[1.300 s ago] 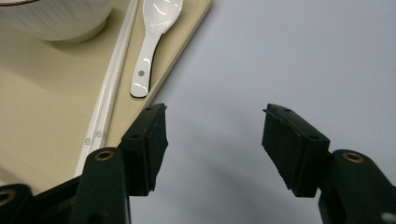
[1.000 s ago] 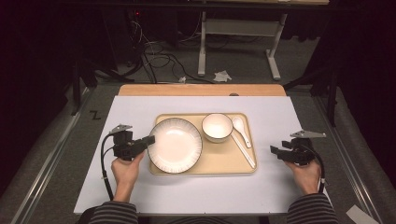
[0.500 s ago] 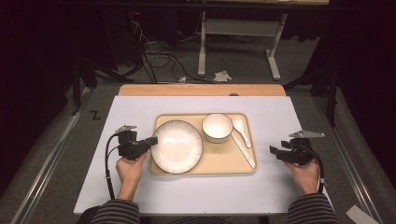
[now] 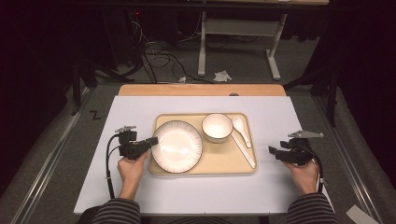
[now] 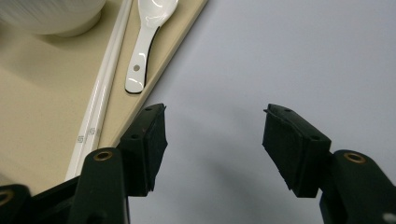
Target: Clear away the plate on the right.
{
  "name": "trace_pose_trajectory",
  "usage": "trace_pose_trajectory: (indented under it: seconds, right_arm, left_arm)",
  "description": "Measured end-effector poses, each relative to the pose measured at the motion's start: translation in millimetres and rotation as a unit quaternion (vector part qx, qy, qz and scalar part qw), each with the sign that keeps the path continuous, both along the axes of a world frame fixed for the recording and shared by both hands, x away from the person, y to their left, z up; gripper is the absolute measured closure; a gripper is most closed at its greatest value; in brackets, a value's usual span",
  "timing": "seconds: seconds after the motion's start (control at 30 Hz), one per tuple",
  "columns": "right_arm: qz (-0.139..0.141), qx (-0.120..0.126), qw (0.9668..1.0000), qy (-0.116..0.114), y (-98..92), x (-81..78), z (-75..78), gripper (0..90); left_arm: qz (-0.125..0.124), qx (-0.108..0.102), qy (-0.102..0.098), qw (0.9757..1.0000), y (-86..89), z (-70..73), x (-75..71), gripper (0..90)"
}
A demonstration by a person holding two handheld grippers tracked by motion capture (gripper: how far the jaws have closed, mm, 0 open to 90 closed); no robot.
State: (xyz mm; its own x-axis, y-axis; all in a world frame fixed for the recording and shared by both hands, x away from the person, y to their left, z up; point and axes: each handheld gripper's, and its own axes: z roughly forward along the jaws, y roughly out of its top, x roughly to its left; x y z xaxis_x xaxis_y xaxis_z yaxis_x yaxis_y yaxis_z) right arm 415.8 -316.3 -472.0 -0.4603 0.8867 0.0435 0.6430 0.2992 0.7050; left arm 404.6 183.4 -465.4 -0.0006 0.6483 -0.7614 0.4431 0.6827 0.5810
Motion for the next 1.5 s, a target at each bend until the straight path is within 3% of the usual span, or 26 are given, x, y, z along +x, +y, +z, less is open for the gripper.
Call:
trace_pose_trajectory:
  seconds: [0.3, 0.67, 1.0, 1.5]
  right_arm:
    - [-0.001, 0.000, 1.0000, 0.006, 1.7, -0.1, -0.8, 40.7]
    - [-0.002, 0.001, 1.0000, 0.007, 1.6, 0.9, -1.8, 40.7]
    - [-0.002, 0.000, 0.9999, 0.010, 1.2, 0.5, -2.3, 40.7]
    - [-0.007, -0.001, 0.9999, 0.011, -1.9, 0.8, -4.3, 40.7]
  left_arm:
    - [0.010, -0.021, 0.012, 0.9996, 3.7, -6.4, 4.9, 81.9]
    - [0.008, -0.025, 0.017, 0.9995, 3.3, -11.2, 8.1, 80.3]
    - [0.016, 0.012, 0.013, 0.9997, 1.7, -18.1, 10.3, 79.4]
    - [0.021, 0.036, 0.028, 0.9987, 3.7, -28.0, 15.4, 79.9]
